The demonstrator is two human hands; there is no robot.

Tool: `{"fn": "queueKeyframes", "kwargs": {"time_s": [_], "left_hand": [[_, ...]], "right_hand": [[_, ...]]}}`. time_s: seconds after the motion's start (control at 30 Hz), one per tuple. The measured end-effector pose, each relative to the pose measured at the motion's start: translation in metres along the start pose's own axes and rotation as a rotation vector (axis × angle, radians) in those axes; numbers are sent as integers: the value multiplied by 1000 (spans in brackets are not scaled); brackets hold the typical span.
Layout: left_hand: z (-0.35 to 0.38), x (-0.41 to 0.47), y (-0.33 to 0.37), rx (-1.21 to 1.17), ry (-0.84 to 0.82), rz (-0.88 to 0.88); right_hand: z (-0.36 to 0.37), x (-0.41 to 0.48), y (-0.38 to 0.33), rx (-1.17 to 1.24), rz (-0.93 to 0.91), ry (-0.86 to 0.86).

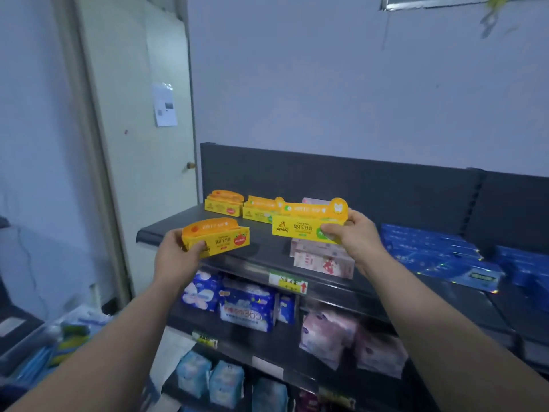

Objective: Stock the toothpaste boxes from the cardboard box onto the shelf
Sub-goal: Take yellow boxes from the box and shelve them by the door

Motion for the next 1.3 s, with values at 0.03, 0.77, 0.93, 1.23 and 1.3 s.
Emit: {"fn": "queueKeyframes", "kwargs": {"time_s": [0.03,0.77,0.93,1.23,1.3], "left_hand": [[0,14,-3,14,17,3],[71,262,-77,102,-276,-86],[84,302,-92,242,-382,-56],[101,336,-102,322,-443,-43],[106,341,-103,317,-441,-48]], "right_hand": [[8,15,1,-19,0,-5],[133,225,55,-544,165,-35],[143,232,58,-709,286,-66],[158,243,66,-981,455,-86],[159,247,67,-1024,475,-91]]}}
Point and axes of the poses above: each hand's wrist, its own x-axis towards the middle knuckle, its own z-axis out of the palm, y = z × x, the point moved 3 cm from there along x, towards the middle knuckle, and after that the axes turned 4 degrees about -y, right-handed, at the moved point
